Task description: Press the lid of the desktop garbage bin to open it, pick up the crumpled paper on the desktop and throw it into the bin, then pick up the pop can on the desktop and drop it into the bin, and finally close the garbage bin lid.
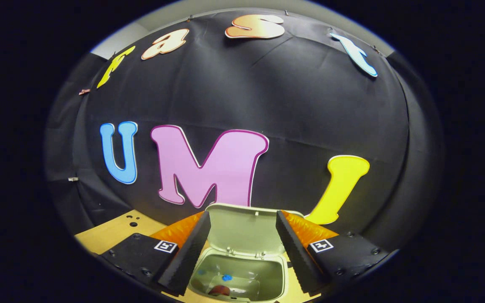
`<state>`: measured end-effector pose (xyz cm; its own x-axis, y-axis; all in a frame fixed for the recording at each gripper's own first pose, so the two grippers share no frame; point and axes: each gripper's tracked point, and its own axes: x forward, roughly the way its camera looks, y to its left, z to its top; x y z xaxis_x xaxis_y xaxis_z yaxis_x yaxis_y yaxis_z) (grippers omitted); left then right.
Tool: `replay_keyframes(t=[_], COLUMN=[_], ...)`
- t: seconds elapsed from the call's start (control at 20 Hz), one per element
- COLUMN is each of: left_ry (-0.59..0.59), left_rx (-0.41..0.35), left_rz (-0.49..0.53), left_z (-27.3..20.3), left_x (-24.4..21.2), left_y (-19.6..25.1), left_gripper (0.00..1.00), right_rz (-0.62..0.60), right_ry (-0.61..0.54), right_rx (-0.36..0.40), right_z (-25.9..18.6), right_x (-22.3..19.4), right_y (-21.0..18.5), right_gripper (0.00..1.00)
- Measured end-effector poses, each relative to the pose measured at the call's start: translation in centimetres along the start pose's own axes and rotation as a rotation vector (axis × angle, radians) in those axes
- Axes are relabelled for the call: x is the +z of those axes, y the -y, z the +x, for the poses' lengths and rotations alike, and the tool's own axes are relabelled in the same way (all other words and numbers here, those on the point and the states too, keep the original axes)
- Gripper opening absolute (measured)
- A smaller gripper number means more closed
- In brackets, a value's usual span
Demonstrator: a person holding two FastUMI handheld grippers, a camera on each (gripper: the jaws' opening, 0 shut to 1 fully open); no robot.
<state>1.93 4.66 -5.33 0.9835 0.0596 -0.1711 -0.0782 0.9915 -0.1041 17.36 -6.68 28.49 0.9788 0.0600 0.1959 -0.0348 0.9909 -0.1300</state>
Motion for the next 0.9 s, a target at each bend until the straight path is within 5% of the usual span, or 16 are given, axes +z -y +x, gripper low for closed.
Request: replay_keyframes(t=[0.35,0.7,0.9], left_ry=[-0.005,-0.021,0.042], left_rx=[0.073,0.206,0.299], left_rz=[-0.023,-0.140,-0.123], left_z=[-2.3,-4.1,-4.6], left_x=[-1.6,-2.7,0.2], left_y=[-2.6,-5.0,-5.9], left_gripper=[0.96,0.96,0.96], right_rz=[0.029,0.149,0.145], right_ry=[0.026,-0.057,-0.126], right_rx=[-0.044,-0.023,0.021], right_z=[4.1,9.9,11.6], right_x=[3.1,0.1,-3.2], right_y=[2.9,4.2,3.6], right_gripper=[0.97,0.97,0.98])
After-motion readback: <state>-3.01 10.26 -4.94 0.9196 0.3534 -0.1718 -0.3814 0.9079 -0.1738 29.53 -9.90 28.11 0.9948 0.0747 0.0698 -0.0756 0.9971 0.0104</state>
